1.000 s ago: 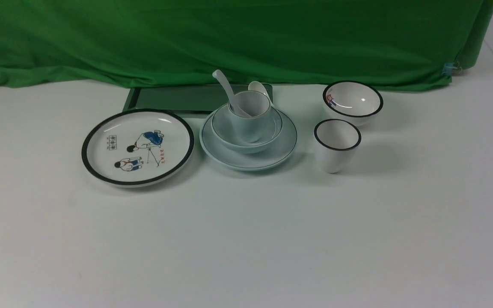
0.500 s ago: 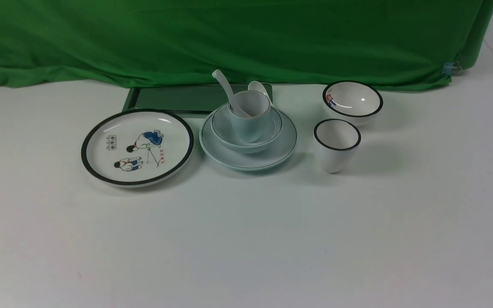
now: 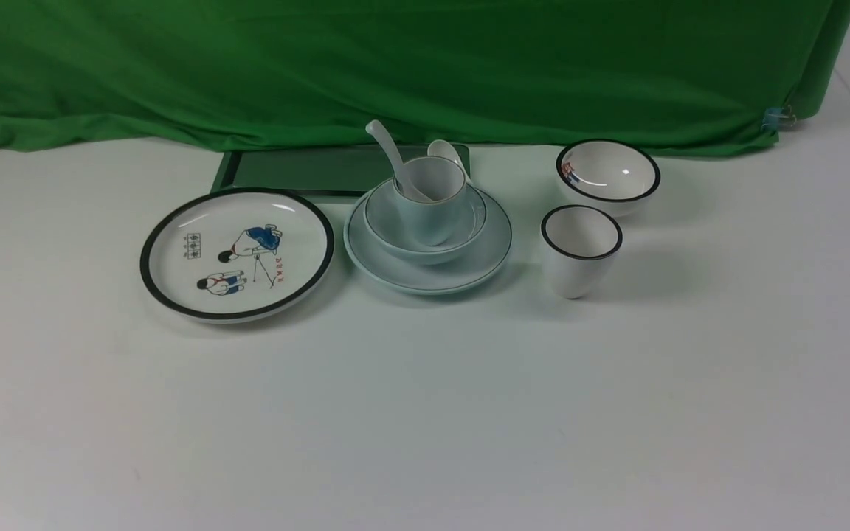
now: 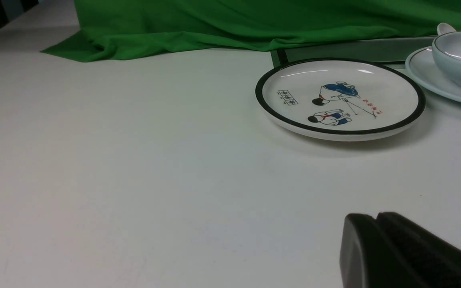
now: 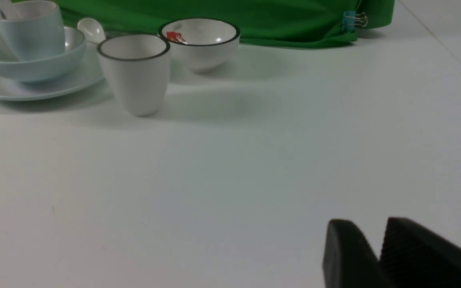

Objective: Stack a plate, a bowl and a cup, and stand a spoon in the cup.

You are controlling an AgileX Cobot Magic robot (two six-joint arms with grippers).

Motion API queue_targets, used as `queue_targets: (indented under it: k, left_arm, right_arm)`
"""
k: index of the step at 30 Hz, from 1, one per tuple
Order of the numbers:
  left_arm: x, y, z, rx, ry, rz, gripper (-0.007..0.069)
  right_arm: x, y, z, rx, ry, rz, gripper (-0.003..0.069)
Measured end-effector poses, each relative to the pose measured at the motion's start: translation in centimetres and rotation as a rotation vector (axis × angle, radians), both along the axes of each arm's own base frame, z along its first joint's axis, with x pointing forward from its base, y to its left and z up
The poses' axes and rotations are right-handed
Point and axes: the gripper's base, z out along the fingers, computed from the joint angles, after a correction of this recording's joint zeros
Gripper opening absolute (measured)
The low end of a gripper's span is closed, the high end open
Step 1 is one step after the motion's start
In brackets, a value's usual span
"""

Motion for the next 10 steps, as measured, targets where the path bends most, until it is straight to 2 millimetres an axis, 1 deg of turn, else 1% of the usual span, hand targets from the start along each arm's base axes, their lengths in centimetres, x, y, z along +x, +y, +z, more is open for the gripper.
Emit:
queue_targets:
  k: [10]
  left_arm:
    - [0.0,0.0,0.0,0.001,0.0,0.0,-0.0029]
  right_arm:
    - [0.0,0.0,0.0,0.0,0.0,0.0,0.0202]
